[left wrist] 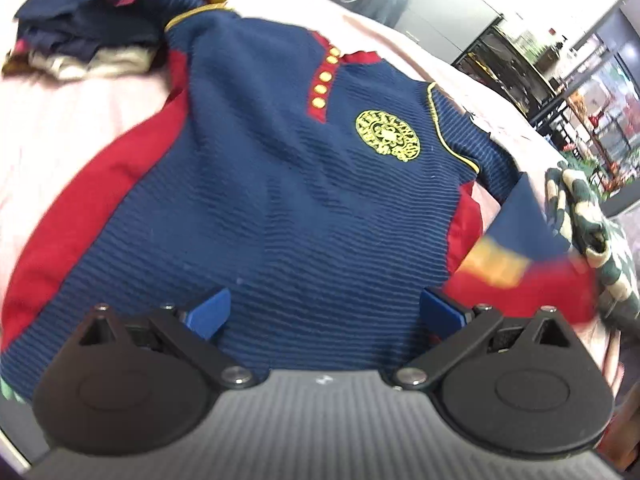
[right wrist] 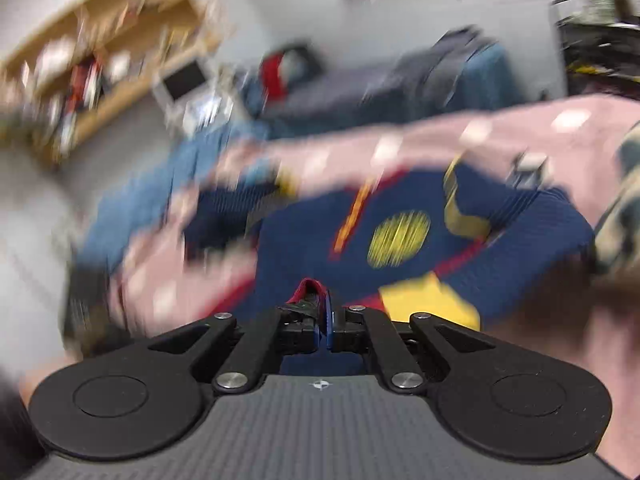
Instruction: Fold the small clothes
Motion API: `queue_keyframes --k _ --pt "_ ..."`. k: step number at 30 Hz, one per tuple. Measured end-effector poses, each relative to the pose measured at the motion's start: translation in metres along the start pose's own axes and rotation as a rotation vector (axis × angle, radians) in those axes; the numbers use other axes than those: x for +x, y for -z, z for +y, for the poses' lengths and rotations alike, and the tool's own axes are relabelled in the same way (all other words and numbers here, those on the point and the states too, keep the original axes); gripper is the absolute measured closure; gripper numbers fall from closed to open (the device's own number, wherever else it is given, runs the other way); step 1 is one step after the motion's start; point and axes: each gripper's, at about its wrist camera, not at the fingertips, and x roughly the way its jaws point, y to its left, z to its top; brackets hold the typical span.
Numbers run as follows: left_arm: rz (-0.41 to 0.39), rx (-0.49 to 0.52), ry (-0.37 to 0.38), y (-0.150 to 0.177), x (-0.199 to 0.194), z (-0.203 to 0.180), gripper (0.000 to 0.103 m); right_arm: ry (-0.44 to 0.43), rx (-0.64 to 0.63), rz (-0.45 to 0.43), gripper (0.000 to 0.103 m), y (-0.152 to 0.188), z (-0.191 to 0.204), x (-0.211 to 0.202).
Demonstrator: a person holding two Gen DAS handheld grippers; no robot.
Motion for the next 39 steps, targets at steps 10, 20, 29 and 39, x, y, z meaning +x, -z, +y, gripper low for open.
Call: queue_keyframes --k 10,20,29,39 --pt "0.064 0.000 0.036 0.007 0.017 0.003 0.000 -0.110 -0.057 0.104 0.052 0.009 0.006 -0.009" --pt "0.068 0.040 0.024 0.012 0.011 0.006 0.000 -0.012 -0.492 0.178 0.024 -0.023 0.012 0.019" --pt "0.084 0.108 0.015 0.017 0.001 0.005 0.000 -0.330 -0.958 0.418 0.000 -0.026 0.037 0.076" --pt "0.041 0.029 -0.024 0.020 -0.025 0.034 0.000 -0.465 -1.060 0.603 0.100 -0.035 0.051 0.096"
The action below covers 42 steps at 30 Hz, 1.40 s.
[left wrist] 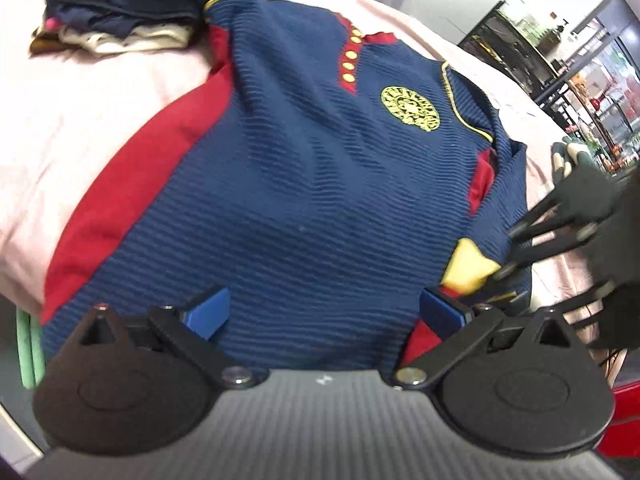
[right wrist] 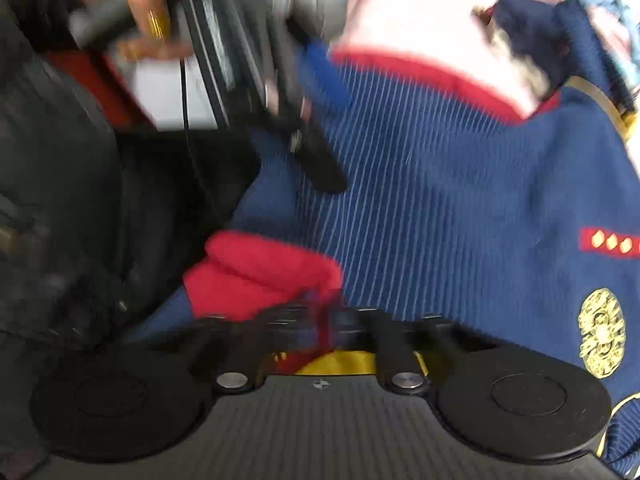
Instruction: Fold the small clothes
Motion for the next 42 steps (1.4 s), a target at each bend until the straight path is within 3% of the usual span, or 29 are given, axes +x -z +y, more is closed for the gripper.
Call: queue_keyframes --k 1,3,7,9,12,15,20,24,25,27,29,30,32,33,35,38,40,42 --pt "0.003 -0.009 -0.001 0.001 0.000 0.002 0.000 0.044 0.068 -0.065 0.101 0.003 -0.006 -0.019" --pt "0.005 -0.016 -0.004 -0.001 0.002 0.004 0.000 0.221 0.212 -0.209 0.101 0.017 -0.017 -0.064" --pt "-0.007 -0.001 0.005 -0.007 0.005 -0.001 0.000 0.658 0.462 -0.488 0.101 0.057 -0.028 -0.168" --pt "-0.013 0.019 0.016 -0.007 0.004 -0.008 0.000 0.777 0.554 -0.633 0.101 0.080 -0.015 -0.216" --pt "0.000 0.039 0.021 -0.006 0.008 -0.015 0.000 1.051 0.623 -0.671 0.101 0.100 0.024 -0.257" --pt "0.015 0.040 0.027 -0.005 0.013 -0.020 0.000 1.222 0.823 -0.664 0.101 0.126 0.051 -0.277" --pt "0.025 0.072 0.037 -0.005 0.017 -0.034 0.000 1.316 0.972 -0.576 0.101 0.161 0.096 -0.262" --pt "0.026 0.100 0.056 -0.007 0.019 -0.045 0.000 1.316 1.177 -0.597 0.101 0.195 0.124 -0.253" --pt "0.032 0.107 0.057 -0.007 0.022 -0.047 0.000 1.287 1.247 -0.621 0.100 0.202 0.123 -0.249" --pt "0.053 0.123 0.059 -0.007 0.027 -0.053 0.000 1.144 1.451 -0.741 0.100 0.227 0.130 -0.237" --pt "0.061 0.143 0.067 -0.008 0.032 -0.060 0.000 1.047 1.561 -0.745 0.100 0.242 0.134 -0.220" --pt "0.064 0.154 0.075 -0.008 0.033 -0.064 0.000 1.048 1.552 -0.696 0.099 0.239 0.135 -0.210" --pt "0.066 0.177 0.091 -0.009 0.035 -0.073 0.000 1.087 1.445 -0.531 0.086 0.224 0.140 -0.194" --pt "0.068 0.188 0.097 -0.009 0.036 -0.077 0.000 1.118 1.357 -0.436 0.079 0.214 0.141 -0.186" --pt "0.080 0.207 0.102 -0.008 0.038 -0.083 0.000 1.152 1.171 -0.304 0.077 0.196 0.148 -0.174" --pt "0.093 0.217 0.100 -0.006 0.041 -0.088 0.000 1.170 0.830 -0.179 0.061 0.171 0.152 -0.168" --pt "0.098 0.219 0.099 -0.005 0.043 -0.090 0.000 1.172 0.529 -0.043 0.000 0.150 0.147 -0.158" --pt "0.101 0.223 0.102 -0.003 0.043 -0.092 0.000 1.198 0.223 0.179 0.000 0.138 0.133 -0.133"
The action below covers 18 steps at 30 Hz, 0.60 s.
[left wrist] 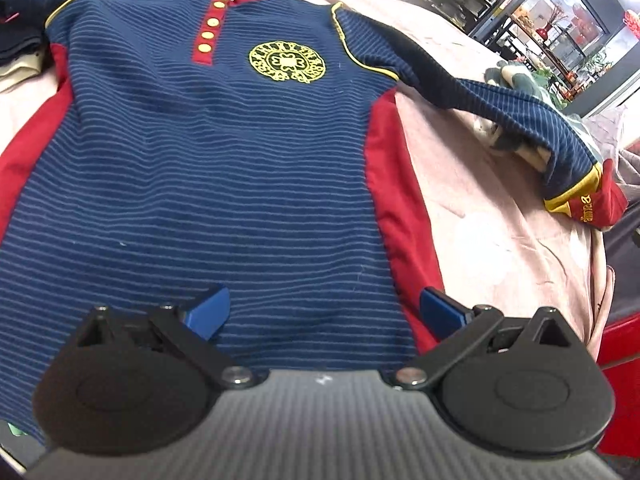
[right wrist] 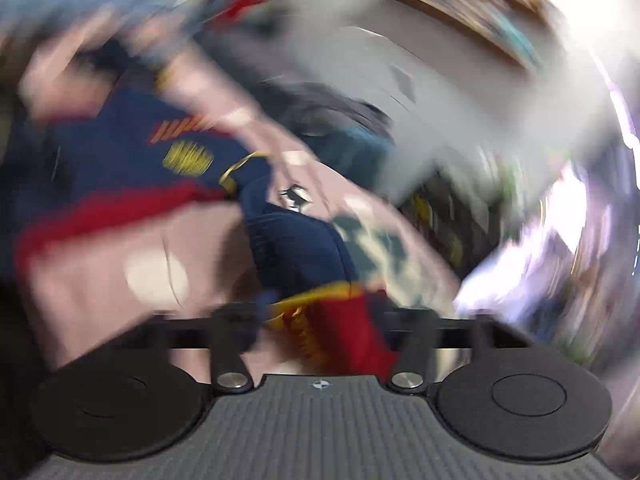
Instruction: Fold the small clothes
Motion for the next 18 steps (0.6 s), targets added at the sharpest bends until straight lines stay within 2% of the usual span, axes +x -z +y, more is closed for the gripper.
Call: queue_keyframes --k 1,2,4,6,8,9,10,11,13,15,16,18 --pt "-0.003 0.000 0.002 0.001 -0.001 0.000 0.000 -0.011 -0.163 0.006 0.000 0.000 0.007 0.010" --pt "-0.006 -0.002 0.006 0.002 -0.002 0.000 0.000 -0.059 -0.333 0.001 0.000 0.002 0.015 0.018" --pt "-0.010 -0.014 0.009 0.004 -0.005 0.003 0.000 -0.139 -0.595 0.016 0.008 0.012 0.028 0.032" --pt "-0.014 -0.036 0.005 0.005 -0.007 0.009 0.000 -0.194 -0.750 0.063 0.009 0.014 0.034 0.047" --pt "-0.013 -0.056 0.000 0.007 -0.007 0.015 0.000 -0.247 -0.841 0.117 0.010 0.013 0.032 0.059" --pt "-0.013 -0.063 -0.002 0.007 -0.007 0.017 0.000 -0.283 -0.867 0.170 0.026 0.011 0.033 0.062" --pt "-0.013 -0.067 -0.003 0.007 -0.008 0.019 0.000 -0.326 -0.874 0.236 0.075 0.010 0.030 0.067" --pt "-0.016 -0.070 -0.001 0.007 -0.009 0.020 0.000 -0.356 -0.865 0.288 0.098 0.010 0.027 0.069" --pt "-0.021 -0.078 0.003 0.007 -0.010 0.023 0.000 -0.380 -0.856 0.329 0.101 0.015 0.026 0.064" --pt "-0.019 -0.088 0.000 0.007 -0.009 0.026 0.000 -0.393 -0.801 0.310 0.102 0.013 0.022 0.055" --pt "-0.020 -0.092 -0.001 0.006 -0.008 0.028 0.000 -0.391 -0.682 0.282 0.102 0.006 0.014 0.051" --pt "-0.019 -0.098 0.002 0.005 -0.007 0.030 0.000 -0.454 -0.302 0.239 0.102 -0.014 -0.020 0.047"
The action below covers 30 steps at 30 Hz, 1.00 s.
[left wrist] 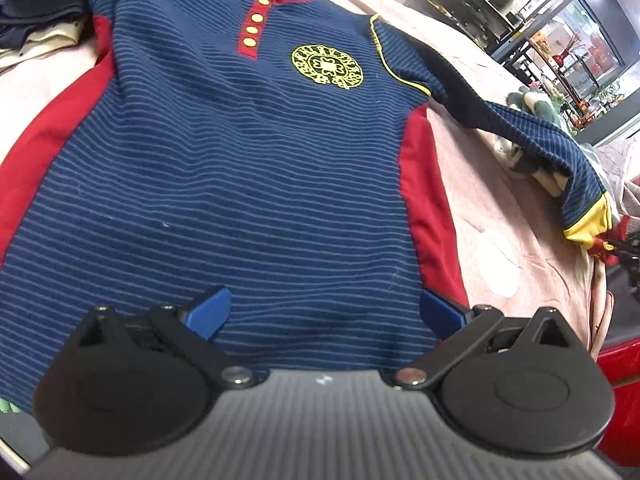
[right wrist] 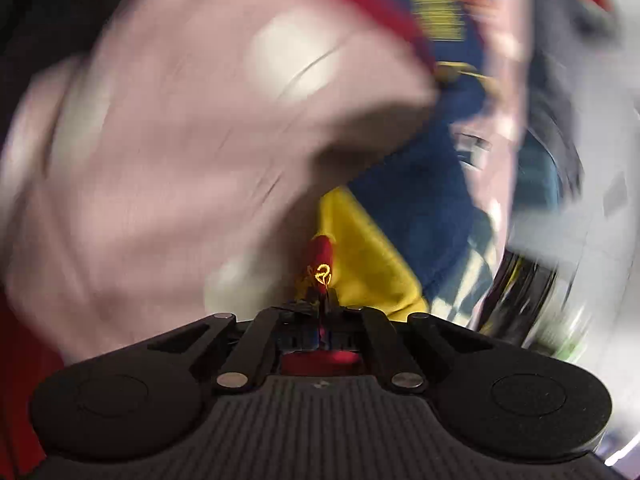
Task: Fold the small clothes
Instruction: 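Fold the held red sleeve across the sweater front, open the right gripper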
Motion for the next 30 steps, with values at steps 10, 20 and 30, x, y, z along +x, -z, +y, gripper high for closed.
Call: queue_keyframes --k 10,20,30 --pt "-0.051 0.158 -0.132 -0.007 0.005 -0.022 0.000 -0.866 1.219 -0.897 0.100 0.058 -0.100 -0.064" --pt "-0.195 -0.015 -0.178 -0.018 -0.058 0.033 0.000 -1.095 1.022 -0.813 0.100 -0.091 -0.048 -0.013" --pt "-0.296 -0.328 -0.378 0.017 -0.123 0.133 0.000 -0.841 0.901 -0.728 0.097 -0.206 -0.010 -0.006"
